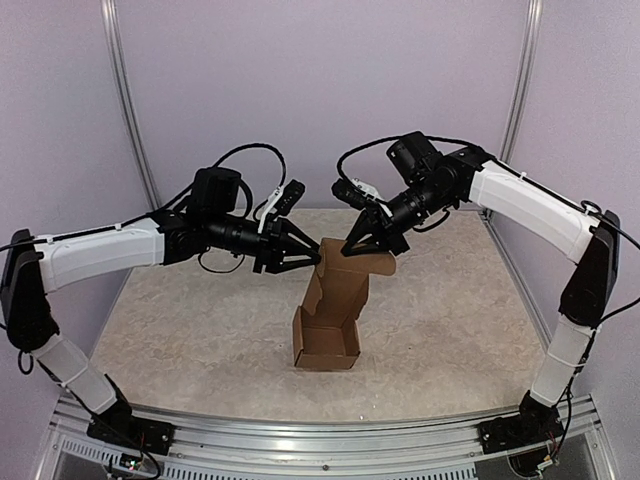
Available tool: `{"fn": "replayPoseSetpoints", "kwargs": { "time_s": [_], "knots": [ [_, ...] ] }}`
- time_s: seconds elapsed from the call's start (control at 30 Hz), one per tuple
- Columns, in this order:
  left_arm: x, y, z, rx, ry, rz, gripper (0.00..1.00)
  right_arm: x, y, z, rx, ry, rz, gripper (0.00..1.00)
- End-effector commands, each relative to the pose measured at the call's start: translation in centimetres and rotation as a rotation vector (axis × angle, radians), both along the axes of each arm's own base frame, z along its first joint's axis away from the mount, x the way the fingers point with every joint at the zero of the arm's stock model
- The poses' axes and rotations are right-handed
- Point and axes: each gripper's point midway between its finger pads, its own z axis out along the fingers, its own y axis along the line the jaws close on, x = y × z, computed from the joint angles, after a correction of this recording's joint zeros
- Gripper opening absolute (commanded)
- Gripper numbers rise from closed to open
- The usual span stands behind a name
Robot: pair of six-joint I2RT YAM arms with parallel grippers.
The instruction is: Fold the paper box
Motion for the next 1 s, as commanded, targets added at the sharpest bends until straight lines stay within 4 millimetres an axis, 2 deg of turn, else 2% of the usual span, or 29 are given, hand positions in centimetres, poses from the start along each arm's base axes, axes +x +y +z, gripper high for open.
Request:
{"fn": "replayPoseSetpoints", "kwargs": {
  "time_s": [0.0,0.23,0.47,0.6,0.67,0.83,0.97],
  "knots": [
    [0.1,-1.1,0.1,-0.010,0.005,-0.031,0.31,-0.8,0.9,1.0,0.038,0.014,0.039,0.01],
    [0.4,-1.4,-0.5,-0.012,0.017,-0.040,0.20,-2.3,0.9,1.4,0.062,0.043,0.110,0.02],
    [0.3,-1.7,-0.5,-0.018,0.041,-0.061,0.01,-2.9,0.9,1.1,0.055,0.069,0.133,0.02],
    [0.4,-1.7,-1.0,-0.008,0.062,-0.049,0.00,-2.8,0.9,1.1,0.051,0.073,0.126,0.03],
    [0.6,-1.7,-0.7,-0.021,0.042,-0.039,0.00,-2.8,0.9,1.1,0.050,0.076,0.120,0.05],
    [0.7,-1.0,-0.6,-0.023,0.036,-0.025,0.00,-2.6,-0.4,2.2,0.033,0.054,0.082,0.16],
    [0.5,-0.2,-0.3,-0.028,0.035,-0.019,0.00,-1.3,-3.4,4.0,0.052,0.049,0.012,0.29]
  ]
}}
